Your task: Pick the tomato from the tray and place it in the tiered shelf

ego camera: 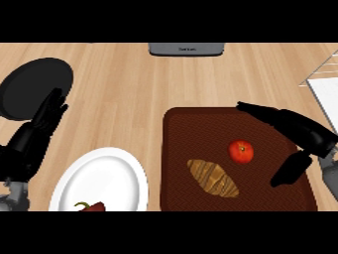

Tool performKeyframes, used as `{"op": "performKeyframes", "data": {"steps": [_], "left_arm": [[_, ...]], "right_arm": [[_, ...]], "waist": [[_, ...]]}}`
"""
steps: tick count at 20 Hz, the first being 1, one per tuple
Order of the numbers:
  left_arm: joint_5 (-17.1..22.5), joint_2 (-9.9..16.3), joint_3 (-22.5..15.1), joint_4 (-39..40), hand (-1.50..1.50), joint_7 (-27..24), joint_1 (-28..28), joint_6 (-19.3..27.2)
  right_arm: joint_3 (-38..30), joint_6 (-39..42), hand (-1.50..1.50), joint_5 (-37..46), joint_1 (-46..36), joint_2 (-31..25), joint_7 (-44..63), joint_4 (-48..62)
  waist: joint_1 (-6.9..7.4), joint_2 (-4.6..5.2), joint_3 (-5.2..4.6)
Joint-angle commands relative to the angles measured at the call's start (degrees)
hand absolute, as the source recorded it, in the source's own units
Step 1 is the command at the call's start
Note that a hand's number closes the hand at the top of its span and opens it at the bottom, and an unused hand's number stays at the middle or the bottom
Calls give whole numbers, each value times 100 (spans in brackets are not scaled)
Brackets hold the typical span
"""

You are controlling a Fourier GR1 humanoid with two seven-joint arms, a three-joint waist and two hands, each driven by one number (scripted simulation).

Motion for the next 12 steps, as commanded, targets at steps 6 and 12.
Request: {"op": "performKeyframes", "data": {"steps": [6, 12], "left_arm": [[-129, -114, 363, -281, 0, 21, 322, -294], [-387, -382, 436, 147, 0, -2, 6, -419]], "right_arm": [[193, 657, -150, 729, -23, 448, 630, -16], [254, 1106, -150, 1139, 84, 684, 1084, -316]], "waist": [[8, -8, -1], [-28, -3, -1]]}}
